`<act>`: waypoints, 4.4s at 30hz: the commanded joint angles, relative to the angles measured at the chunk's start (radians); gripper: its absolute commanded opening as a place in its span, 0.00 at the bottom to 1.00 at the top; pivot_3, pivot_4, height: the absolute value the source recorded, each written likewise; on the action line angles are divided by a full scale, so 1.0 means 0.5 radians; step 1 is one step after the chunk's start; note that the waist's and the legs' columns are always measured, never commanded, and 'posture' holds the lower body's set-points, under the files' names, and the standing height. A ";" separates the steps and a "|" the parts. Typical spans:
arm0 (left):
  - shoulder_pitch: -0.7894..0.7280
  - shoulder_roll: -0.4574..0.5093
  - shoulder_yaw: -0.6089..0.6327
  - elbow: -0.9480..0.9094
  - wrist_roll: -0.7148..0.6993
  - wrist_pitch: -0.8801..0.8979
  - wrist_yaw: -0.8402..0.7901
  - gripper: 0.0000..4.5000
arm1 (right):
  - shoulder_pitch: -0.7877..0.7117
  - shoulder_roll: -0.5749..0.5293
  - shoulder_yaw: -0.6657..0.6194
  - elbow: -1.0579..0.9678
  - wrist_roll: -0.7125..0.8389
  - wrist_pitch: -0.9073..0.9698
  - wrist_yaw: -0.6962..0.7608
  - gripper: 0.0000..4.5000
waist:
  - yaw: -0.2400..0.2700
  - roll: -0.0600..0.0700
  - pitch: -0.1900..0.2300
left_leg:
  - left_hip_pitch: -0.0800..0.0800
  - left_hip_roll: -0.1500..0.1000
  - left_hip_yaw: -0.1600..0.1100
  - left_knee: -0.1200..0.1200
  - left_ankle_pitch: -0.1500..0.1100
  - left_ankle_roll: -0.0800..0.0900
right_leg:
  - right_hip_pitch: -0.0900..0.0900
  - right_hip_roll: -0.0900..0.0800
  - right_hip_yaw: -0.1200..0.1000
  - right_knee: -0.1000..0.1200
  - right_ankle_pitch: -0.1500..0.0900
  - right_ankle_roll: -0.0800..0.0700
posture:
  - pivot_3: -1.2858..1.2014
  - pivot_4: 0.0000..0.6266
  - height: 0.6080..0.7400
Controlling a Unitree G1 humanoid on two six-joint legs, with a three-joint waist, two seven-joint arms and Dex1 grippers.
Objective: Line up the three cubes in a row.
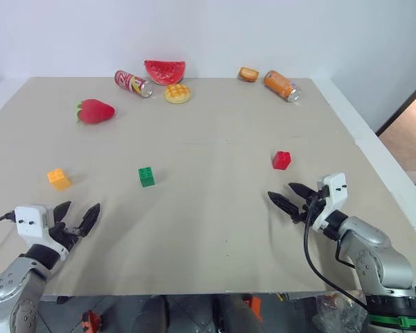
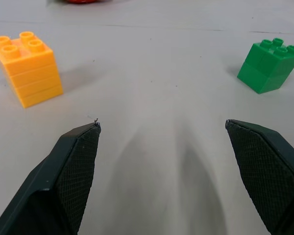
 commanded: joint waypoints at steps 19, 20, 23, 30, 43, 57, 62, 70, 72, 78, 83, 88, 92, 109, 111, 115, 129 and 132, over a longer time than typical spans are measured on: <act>-0.306 0.314 -0.522 -0.270 0.171 -0.061 -0.411 0.94 | -0.360 0.232 0.132 0.317 -0.548 -0.173 -0.688 0.93 | -0.004 0.000 0.000 | 0.001 0.001 0.008 0.009 0.001 0.000 | 0.001 0.004 0.010 0.002 0.010 0.006 | 0.52 0.24 1.00; -0.342 0.331 -0.573 -0.268 0.180 -0.086 -0.474 0.94 | -0.401 0.257 0.147 0.365 -0.571 -0.185 -0.715 0.93 | -0.006 0.000 0.000 | 0.002 0.002 0.011 0.009 0.001 0.000 | 0.000 0.004 0.013 0.002 0.011 0.007 | 0.52 0.24 1.00; -0.467 0.346 -0.686 -0.234 0.187 -0.151 -0.613 0.94 | -0.496 0.311 0.192 0.477 -0.641 -0.241 -0.775 0.93 | -0.005 0.001 0.000 | 0.003 0.002 0.017 0.009 0.001 0.001 | 0.000 0.005 0.020 0.002 0.014 0.012 | 0.52 0.24 1.00; -0.687 0.281 -0.770 -0.115 0.145 -0.163 -0.735 0.94 | -0.716 0.382 0.175 0.780 -0.720 -0.358 -0.912 0.93 | -0.009 0.000 0.000 | 0.004 0.003 0.023 0.013 0.001 0.001 | 0.000 0.007 0.028 0.002 0.021 0.019 | 0.52 0.24 1.00; -0.825 0.115 -0.764 0.045 0.116 -0.270 -0.781 0.94 | -0.961 0.496 0.153 1.157 -0.727 -0.539 -1.026 0.93 | -0.010 0.001 0.000 | 0.005 0.010 0.031 0.020 0.002 0.003 | -0.001 0.014 0.037 0.002 0.030 0.022 | 0.52 0.24 1.00; -0.906 -0.029 -0.763 0.189 0.042 -0.387 -0.853 0.96 | -1.025 0.483 0.143 1.212 -0.701 -0.545 -0.993 0.27 | -0.011 0.001 0.000 | 0.009 0.022 0.045 0.022 0.002 0.003 | -0.003 0.029 0.053 0.002 0.037 0.021 | 0.52 0.24 1.00; -0.823 0.026 -0.673 0.240 0.021 -0.429 -0.876 0.96 | -0.931 0.414 0.260 0.929 -0.583 -0.533 -0.538 0.27 | -0.013 0.001 0.000 | 0.010 0.025 0.048 0.022 0.001 0.004 | -0.004 0.032 0.057 0.002 0.038 0.020 | 0.52 0.24 1.00; -0.677 0.235 -0.547 0.321 0.039 -0.463 -1.026 0.96 | -0.667 0.035 0.726 0.254 -0.265 -0.274 0.677 0.27 | -0.005 0.001 0.000 | 0.011 0.029 0.049 0.022 -0.007 0.017 | -0.004 0.035 0.055 0.002 0.032 0.014 | 0.52 0.24 1.00; -0.655 0.282 -0.516 0.319 0.045 -0.446 -1.019 0.96 | -0.687 -0.010 0.797 0.279 -0.301 -0.294 0.781 0.27 | -0.007 0.001 0.000 | 0.011 0.029 0.050 0.024 -0.007 0.017 | -0.004 0.035 0.056 0.002 0.028 0.007 | 0.52 0.24 1.00; -0.508 0.413 -0.455 0.261 0.035 -0.379 -1.024 0.96 | -0.798 -0.044 0.885 0.525 -0.423 -0.448 0.969 0.27 | -0.012 0.001 0.000 | 0.013 0.030 0.056 0.026 -0.007 0.017 | -0.005 0.034 0.060 0.002 0.032 0.005 | 0.52 0.24 1.00; -0.410 0.417 -0.374 0.207 -0.028 -0.353 -0.990 0.96 | -0.843 -0.054 0.892 0.635 -0.450 -0.538 1.089 0.27 | -0.008 0.000 0.000 | 0.012 0.031 0.057 0.025 -0.007 0.016 | -0.007 0.035 0.060 0.002 0.031 0.005 | 0.52 0.24 1.00; -0.361 0.424 -0.353 0.201 -0.037 -0.324 -1.005 0.96 | -0.885 -0.006 0.920 0.747 -0.475 -0.634 1.178 0.27 | -0.009 0.000 0.000 | 0.012 0.031 0.057 0.025 -0.008 0.016 | -0.007 0.035 0.060 0.002 0.031 0.006 | 0.52 0.24 1.00; -0.348 0.442 -0.316 0.271 -0.026 -0.342 -1.034 0.96 | -0.904 0.003 0.979 0.792 -0.518 -0.704 1.277 0.27 | -0.009 0.001 0.000 | 0.012 0.031 0.057 0.025 -0.008 0.016 | -0.007 0.035 0.060 0.002 0.031 0.005 | 0.52 0.24 1.00; -0.213 0.432 -0.192 0.169 -0.087 -0.262 -1.005 0.96 | -1.075 0.079 1.027 1.097 -0.632 -1.023 1.508 0.27 | -0.009 0.001 0.000 | 0.013 0.032 0.060 0.025 -0.008 0.015 | -0.008 0.035 0.061 0.002 0.031 0.005 | 0.52 0.24 1.00; -0.202 0.434 -0.186 0.163 -0.094 -0.256 -1.003 0.96 | -1.066 0.086 1.031 1.109 -0.640 -1.046 1.511 0.27 | -0.009 0.001 0.000 | 0.013 0.033 0.060 0.024 -0.008 0.015 | -0.008 0.035 0.061 0.002 0.031 0.005 | 0.52 0.24 1.00; -0.209 0.446 -0.184 0.165 -0.102 -0.241 -0.998 0.96 | -1.070 0.111 1.040 1.129 -0.647 -1.080 1.515 0.27 | -0.010 0.001 0.000 | 0.013 0.033 0.060 0.024 -0.008 0.015 | -0.008 0.035 0.061 0.002 0.031 0.005 | 0.52 0.24 1.00; -0.229 0.428 -0.219 0.162 -0.091 -0.227 -0.974 0.96 | -1.141 0.164 1.006 1.328 -0.762 -1.237 1.395 0.73 | -0.011 0.000 0.000 | 0.017 0.038 0.065 0.025 -0.008 0.015 | -0.008 0.039 0.062 0.002 0.034 0.000 | 0.52 0.24 1.00; -0.234 0.414 -0.240 0.167 -0.091 -0.225 -0.972 0.96 | -1.142 0.111 0.992 1.303 -0.767 -1.212 1.410 0.87 | -0.011 0.000 0.000 | 0.017 0.037 0.066 0.025 -0.008 0.015 | -0.007 0.038 0.064 0.002 0.034 0.001 | 0.52 0.24 1.00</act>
